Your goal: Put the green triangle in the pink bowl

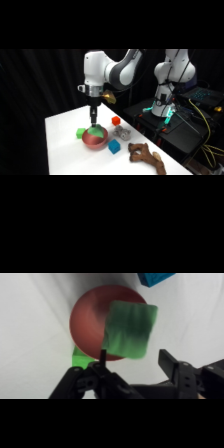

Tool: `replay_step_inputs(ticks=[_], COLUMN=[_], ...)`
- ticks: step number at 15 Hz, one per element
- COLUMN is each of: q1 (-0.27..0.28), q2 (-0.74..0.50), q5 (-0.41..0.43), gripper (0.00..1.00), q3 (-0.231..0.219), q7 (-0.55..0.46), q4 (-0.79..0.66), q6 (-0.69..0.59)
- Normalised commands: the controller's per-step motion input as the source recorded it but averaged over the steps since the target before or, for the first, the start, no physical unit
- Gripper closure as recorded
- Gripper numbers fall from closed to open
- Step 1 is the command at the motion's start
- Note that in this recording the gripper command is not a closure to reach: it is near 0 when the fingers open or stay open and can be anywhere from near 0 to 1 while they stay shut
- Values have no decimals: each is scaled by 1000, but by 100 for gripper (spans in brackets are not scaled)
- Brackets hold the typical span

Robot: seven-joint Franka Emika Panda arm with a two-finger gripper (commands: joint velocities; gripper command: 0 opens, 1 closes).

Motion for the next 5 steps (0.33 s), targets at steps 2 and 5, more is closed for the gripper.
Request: replay_step_inputs(ticks=[2, 5], q1=[12, 24], q2=[-75, -76], q5=[120, 110], gripper=[0, 0], q3=[-13, -14], q7=[-90, -60], q4=[-23, -25], q6=[108, 99])
